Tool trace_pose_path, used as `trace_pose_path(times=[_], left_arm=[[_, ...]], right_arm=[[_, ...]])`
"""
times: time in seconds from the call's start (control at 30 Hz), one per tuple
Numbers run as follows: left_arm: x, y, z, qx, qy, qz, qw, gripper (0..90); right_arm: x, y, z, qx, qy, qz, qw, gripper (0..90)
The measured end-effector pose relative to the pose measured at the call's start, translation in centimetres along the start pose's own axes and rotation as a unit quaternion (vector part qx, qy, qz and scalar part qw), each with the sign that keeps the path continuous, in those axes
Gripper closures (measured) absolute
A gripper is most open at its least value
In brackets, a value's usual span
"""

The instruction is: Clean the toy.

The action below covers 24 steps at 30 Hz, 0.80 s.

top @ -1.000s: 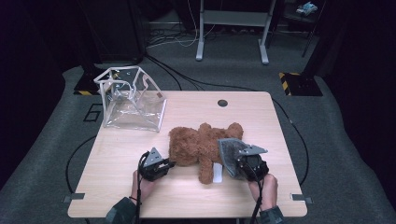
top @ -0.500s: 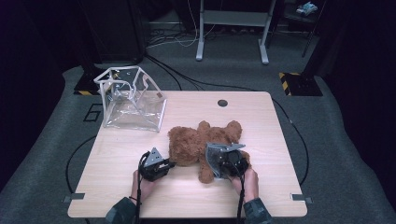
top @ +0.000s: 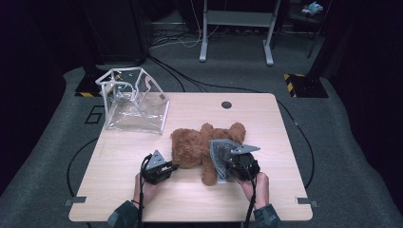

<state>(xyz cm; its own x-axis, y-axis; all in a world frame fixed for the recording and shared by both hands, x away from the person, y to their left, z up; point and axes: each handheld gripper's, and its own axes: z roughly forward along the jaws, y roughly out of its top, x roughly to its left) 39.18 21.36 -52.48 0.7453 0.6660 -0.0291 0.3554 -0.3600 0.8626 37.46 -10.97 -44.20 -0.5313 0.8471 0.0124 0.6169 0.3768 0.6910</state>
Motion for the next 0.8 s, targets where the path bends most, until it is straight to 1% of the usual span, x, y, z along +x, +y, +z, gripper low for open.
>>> trace_pose_path(times=[0.03, 0.07, 0.1, 0.13, 0.17, 0.23, 0.3, 0.33, 0.4, 0.47, 0.5, 0.53, 0.67, 0.7, 0.77, 0.8], left_arm=[[0.0, 0.0, 0.0, -0.001, 0.001, 0.000, 1.0000, 77.3], [0.0, 0.0, 0.0, -0.003, 0.003, 0.000, 1.0000, 77.3], [0.0, 0.0, 0.0, 0.000, 0.000, 0.000, 1.0000, 77.3], [0.0, 0.0, 0.0, 0.000, 0.000, 0.000, 1.0000, 77.3], [0.0, 0.0, 0.0, 0.000, 0.000, 0.000, 1.0000, 77.3], [0.0, 0.0, 0.0, 0.000, 0.000, 0.000, 1.0000, 77.3], [0.0, 0.0, 0.0, -0.002, 0.003, 0.002, 1.0000, 77.4], [0.0, 0.0, 0.1, -0.001, 0.003, 0.004, 1.0000, 77.4], [0.0, 0.0, 0.1, -0.001, 0.004, 0.004, 1.0000, 77.4], [0.0, 0.0, 0.0, 0.002, 0.001, 0.005, 1.0000, 77.4], [0.0, 0.0, 0.0, 0.002, 0.002, 0.005, 1.0000, 77.4], [0.0, 0.0, 0.0, 0.002, 0.002, 0.005, 1.0000, 77.4], [0.0, 0.0, 0.0, 0.001, 0.003, 0.005, 1.0000, 77.4], [0.0, 0.0, 0.0, 0.001, 0.003, 0.005, 1.0000, 77.4], [0.0, 0.0, 0.0, 0.001, 0.002, 0.004, 1.0000, 77.4], [0.0, 0.0, 0.0, 0.001, 0.002, 0.005, 1.0000, 77.4]], right_arm=[[0.1, 0.6, -0.2, -0.011, 0.006, -0.003, 0.9999, 77.4], [0.5, 1.2, -0.2, -0.015, 0.005, -0.004, 0.9999, 77.3], [0.7, 1.7, 0.1, -0.012, 0.007, -0.010, 0.9999, 77.2], [0.9, 2.2, 0.7, -0.008, 0.009, -0.015, 0.9998, 77.1], [1.1, 2.5, 1.5, -0.005, 0.012, -0.015, 0.9998, 77.1], [1.3, 2.6, 3.0, 0.009, 0.014, -0.017, 0.9997, 77.1], [1.4, 2.2, 3.6, 0.011, 0.020, -0.005, 0.9997, 77.3], [1.3, 1.9, 3.7, 0.008, 0.024, -0.008, 0.9996, 77.3], [1.4, 1.4, 3.6, 0.015, 0.030, -0.003, 0.9994, 77.3], [1.8, 0.7, 3.7, 0.022, 0.031, -0.008, 0.9992, 77.3], [2.0, 0.4, 3.7, 0.030, 0.033, -0.008, 0.9990, 77.3], [2.1, 0.1, 3.8, 0.029, 0.034, -0.013, 0.9989, 77.3], [2.8, -0.8, 3.7, 0.044, 0.043, -0.021, 0.9979, 77.3], [3.0, -1.1, 3.6, 0.051, 0.044, -0.019, 0.9976, 77.3], [3.3, -1.5, 3.7, 0.064, 0.048, -0.034, 0.9962, 77.2], [3.4, -1.7, 3.8, 0.076, 0.049, -0.039, 0.9952, 77.2]])
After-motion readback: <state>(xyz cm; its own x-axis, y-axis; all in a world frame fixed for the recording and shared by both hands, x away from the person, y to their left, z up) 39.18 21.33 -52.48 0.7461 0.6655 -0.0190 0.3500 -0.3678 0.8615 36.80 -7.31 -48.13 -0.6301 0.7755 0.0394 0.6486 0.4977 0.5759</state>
